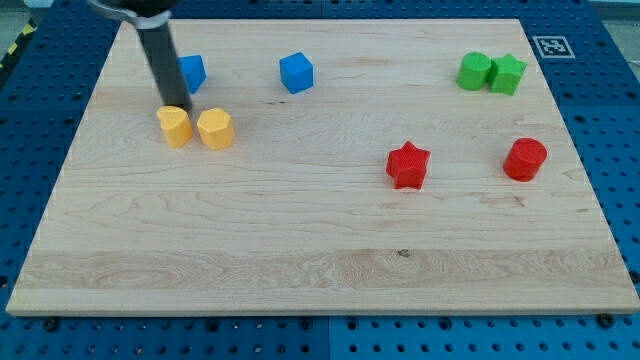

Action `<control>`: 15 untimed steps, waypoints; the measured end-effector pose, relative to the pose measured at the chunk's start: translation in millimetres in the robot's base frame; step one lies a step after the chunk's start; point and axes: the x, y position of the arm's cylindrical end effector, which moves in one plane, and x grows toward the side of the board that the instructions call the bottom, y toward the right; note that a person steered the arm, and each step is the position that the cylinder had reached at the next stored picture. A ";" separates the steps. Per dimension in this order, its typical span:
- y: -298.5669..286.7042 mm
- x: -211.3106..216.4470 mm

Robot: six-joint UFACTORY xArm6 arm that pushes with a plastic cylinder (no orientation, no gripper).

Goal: Push the blue triangle closer to the blue cube

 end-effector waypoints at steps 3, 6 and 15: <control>-17.1 -62.1; 46.4 -79.4; 38.6 -41.3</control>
